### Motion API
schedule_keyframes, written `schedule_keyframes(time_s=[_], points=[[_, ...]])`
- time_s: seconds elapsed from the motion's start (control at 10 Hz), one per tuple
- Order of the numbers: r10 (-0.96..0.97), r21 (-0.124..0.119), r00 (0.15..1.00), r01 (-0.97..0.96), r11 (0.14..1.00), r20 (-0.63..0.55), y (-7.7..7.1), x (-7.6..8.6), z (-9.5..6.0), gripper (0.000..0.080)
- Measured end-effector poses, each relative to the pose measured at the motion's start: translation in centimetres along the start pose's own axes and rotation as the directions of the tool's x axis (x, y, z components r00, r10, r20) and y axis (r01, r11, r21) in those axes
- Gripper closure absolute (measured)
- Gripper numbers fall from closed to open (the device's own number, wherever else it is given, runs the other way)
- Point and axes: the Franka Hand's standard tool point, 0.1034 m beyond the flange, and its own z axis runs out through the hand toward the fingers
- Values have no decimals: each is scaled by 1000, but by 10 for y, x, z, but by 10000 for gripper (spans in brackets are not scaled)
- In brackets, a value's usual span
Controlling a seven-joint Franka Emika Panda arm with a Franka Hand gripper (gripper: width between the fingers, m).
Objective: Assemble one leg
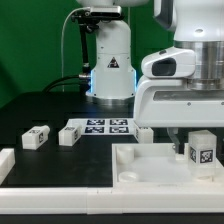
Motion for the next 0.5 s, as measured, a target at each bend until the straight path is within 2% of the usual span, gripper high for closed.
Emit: schedule_keyframes(time_s=[0.1,0.2,0.4,0.5], points=[[23,1,1000,-23,1000,0,0,0,0,413],[47,0,999,-47,999,0,0,0,0,508],[93,1,996,-93,996,0,0,0,0,508],[209,2,978,-209,978,2,-1,-1,1,508]])
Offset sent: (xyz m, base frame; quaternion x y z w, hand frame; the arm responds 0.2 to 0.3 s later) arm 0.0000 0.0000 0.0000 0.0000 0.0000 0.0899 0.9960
